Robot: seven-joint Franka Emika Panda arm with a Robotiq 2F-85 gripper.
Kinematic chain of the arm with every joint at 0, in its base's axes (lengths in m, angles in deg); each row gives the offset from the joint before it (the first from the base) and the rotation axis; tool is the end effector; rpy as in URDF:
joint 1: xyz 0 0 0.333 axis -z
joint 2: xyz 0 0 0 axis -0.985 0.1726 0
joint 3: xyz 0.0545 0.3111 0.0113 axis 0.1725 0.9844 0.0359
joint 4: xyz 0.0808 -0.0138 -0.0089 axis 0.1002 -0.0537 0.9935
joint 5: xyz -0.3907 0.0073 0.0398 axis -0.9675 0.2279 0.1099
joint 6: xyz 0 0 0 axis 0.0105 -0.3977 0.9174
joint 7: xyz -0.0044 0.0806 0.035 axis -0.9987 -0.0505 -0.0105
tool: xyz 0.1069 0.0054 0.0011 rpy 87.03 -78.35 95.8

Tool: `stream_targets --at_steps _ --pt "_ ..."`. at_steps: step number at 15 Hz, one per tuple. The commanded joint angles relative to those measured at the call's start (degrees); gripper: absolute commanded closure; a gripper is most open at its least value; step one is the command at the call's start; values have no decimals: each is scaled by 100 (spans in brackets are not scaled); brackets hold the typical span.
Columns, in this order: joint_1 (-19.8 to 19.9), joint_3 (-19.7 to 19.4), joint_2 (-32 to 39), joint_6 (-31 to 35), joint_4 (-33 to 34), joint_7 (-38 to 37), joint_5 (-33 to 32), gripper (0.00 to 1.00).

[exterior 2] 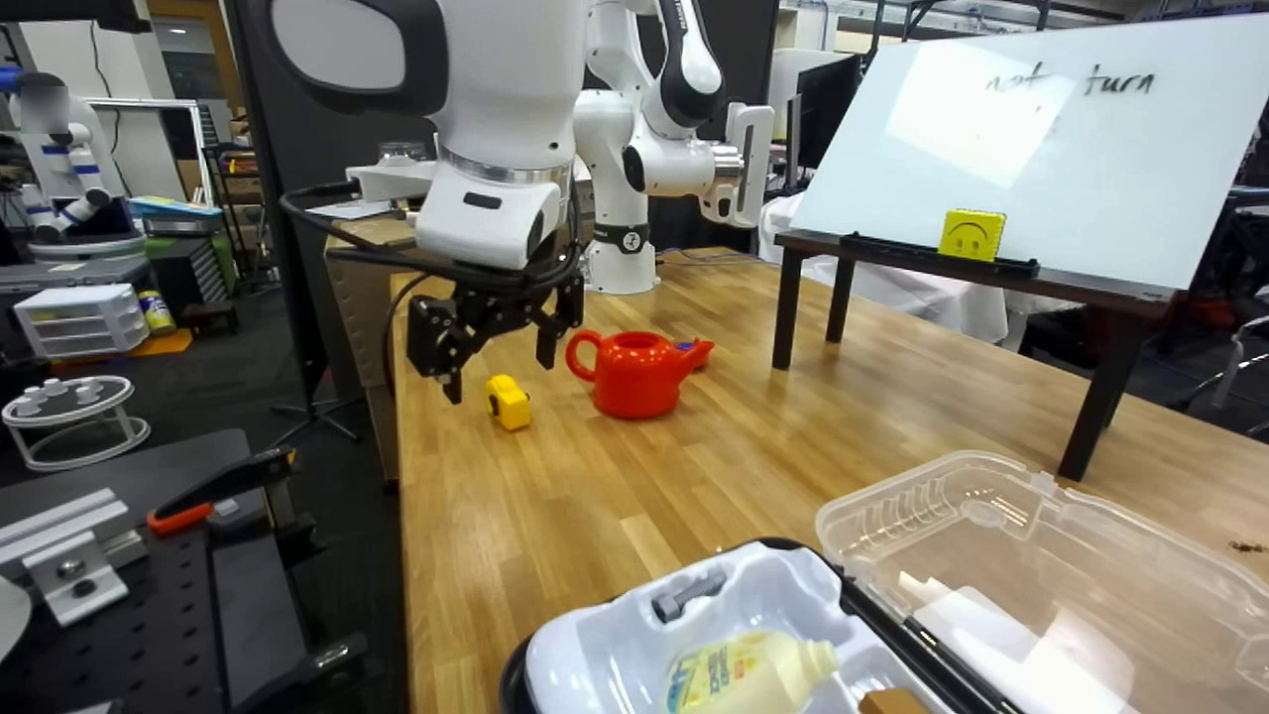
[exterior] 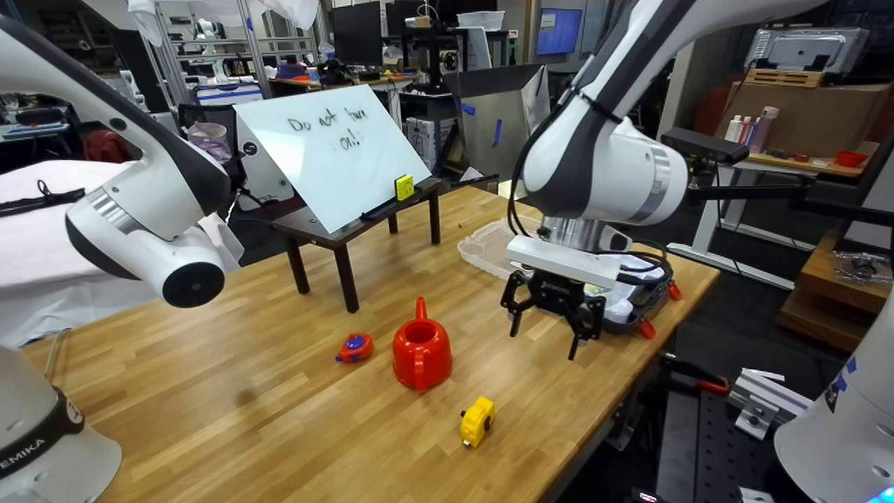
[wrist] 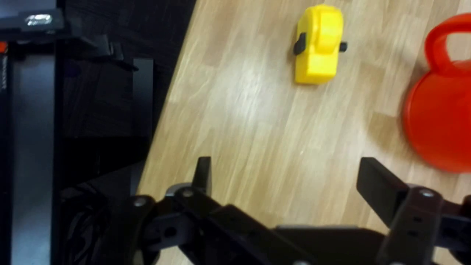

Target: Move the measuring tape slightly to the left

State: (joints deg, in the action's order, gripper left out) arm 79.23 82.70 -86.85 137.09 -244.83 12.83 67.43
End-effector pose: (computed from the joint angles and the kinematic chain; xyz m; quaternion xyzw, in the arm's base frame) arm 0.3694 -0.0262 0.1991 -0.7247 0.6705 0.0909 0.1299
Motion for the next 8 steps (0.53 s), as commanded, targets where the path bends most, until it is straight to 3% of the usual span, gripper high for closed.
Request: stream_targets --at_steps 1,5,6,8 --pt "453 -390 -54 153 -233 680 -452 0" --pt "1350 -1295 -27 21 -287 1725 -1439 0" --pt "1153 -1101 -54 97 -283 1380 -1170 0" --pt "1431 -1355 -3 55 -266 1732 -1384 0"
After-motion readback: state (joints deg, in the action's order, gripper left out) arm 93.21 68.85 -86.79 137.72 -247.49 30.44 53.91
